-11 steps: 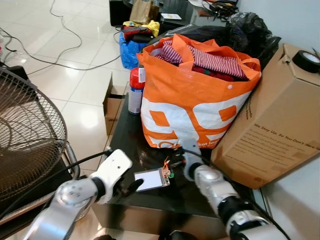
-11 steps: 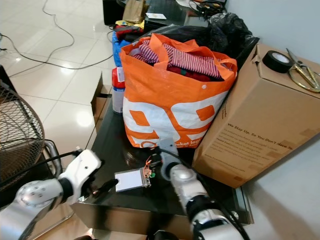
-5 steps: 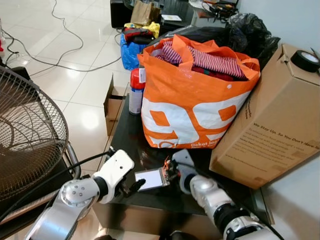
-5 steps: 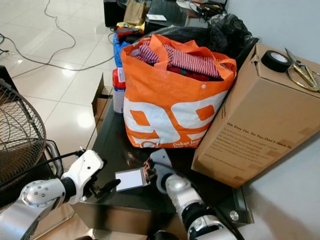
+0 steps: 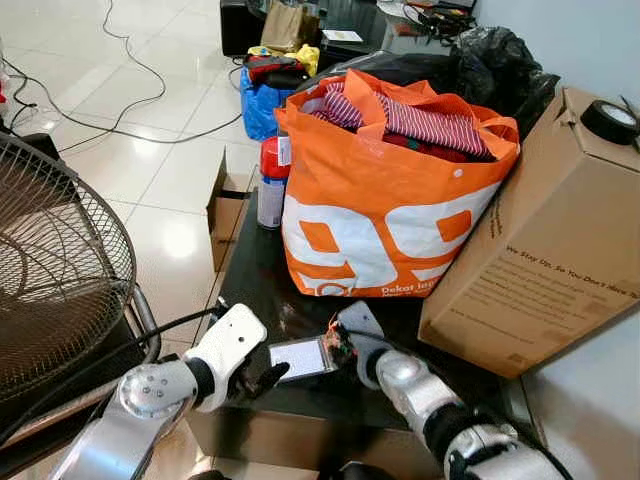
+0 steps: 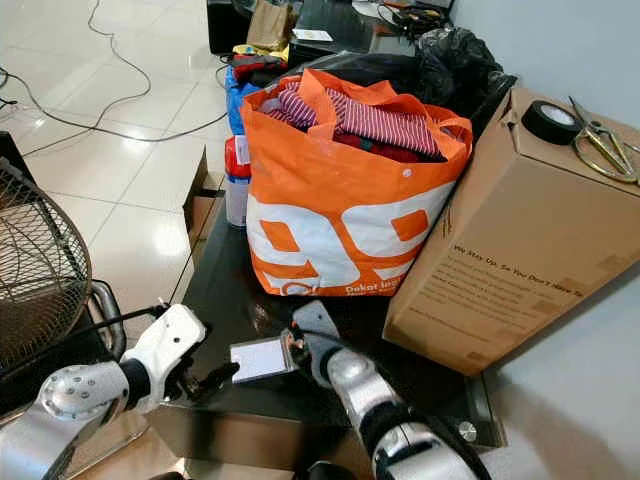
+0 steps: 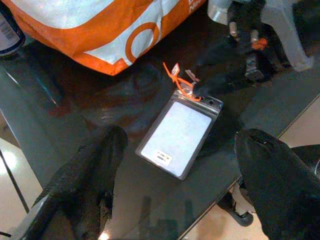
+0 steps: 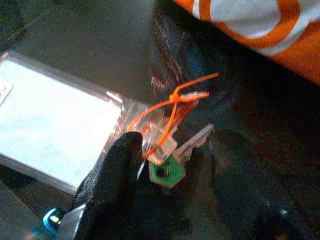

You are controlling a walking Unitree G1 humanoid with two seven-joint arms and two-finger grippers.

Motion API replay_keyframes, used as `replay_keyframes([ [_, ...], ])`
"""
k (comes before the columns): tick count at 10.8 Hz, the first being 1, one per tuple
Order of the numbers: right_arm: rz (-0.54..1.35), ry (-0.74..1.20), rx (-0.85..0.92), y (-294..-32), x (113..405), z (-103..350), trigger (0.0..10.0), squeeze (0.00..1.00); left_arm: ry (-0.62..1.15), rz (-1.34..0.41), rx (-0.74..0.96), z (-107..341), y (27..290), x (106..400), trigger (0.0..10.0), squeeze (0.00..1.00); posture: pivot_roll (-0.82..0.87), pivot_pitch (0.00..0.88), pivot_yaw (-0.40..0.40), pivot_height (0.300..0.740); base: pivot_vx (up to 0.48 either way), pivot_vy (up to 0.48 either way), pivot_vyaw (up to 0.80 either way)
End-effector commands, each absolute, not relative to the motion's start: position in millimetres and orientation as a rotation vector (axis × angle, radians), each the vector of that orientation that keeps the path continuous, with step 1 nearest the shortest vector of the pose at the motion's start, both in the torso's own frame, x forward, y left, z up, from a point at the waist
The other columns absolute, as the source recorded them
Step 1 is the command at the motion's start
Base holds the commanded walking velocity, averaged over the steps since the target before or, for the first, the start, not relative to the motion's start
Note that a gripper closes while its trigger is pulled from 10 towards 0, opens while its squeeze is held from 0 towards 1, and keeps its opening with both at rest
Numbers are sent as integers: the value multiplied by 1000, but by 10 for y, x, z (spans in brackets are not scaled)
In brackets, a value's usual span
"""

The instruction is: Hang keys on a hook

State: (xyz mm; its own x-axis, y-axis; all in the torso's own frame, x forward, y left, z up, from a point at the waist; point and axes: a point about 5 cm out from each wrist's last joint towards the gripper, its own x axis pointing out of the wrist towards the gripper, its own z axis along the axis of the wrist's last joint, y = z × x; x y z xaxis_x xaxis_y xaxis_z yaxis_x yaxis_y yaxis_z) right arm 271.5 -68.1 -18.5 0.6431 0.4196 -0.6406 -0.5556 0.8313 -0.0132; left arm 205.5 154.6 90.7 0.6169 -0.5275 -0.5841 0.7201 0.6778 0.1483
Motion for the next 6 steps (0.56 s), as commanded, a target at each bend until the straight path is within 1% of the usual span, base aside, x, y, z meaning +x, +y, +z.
replay_keyframes([
  [1, 566, 677, -232, -710, 2715, -195, 10000, 0, 522, -743, 405, 933, 1523, 2040, 10000, 0, -12, 31, -175, 740, 0, 0, 0],
  [3, 585, 685, -294, -712, 2702, -219, 10000, 0, 525, -740, 404, 944, 1535, 2005, 10000, 0, -1, 40, -186, 740, 0, 0, 0],
  [4, 570, 705, -323, -750, 2691, -247, 4392, 0, 530, -740, 403, 947, 1541, 1977, 10000, 0, 5, 49, -191, 740, 0, 0, 0],
  [5, 559, 711, -326, -767, 2689, -255, 3922, 0, 534, -740, 403, 947, 1545, 1960, 10000, 0, 7, 52, -194, 740, 0, 0, 0],
  [6, 557, 714, -310, -762, 2690, -255, 2039, 0, 539, -738, 402, 949, 1555, 1939, 10000, 0, 9, 54, -194, 740, 0, 0, 0],
])
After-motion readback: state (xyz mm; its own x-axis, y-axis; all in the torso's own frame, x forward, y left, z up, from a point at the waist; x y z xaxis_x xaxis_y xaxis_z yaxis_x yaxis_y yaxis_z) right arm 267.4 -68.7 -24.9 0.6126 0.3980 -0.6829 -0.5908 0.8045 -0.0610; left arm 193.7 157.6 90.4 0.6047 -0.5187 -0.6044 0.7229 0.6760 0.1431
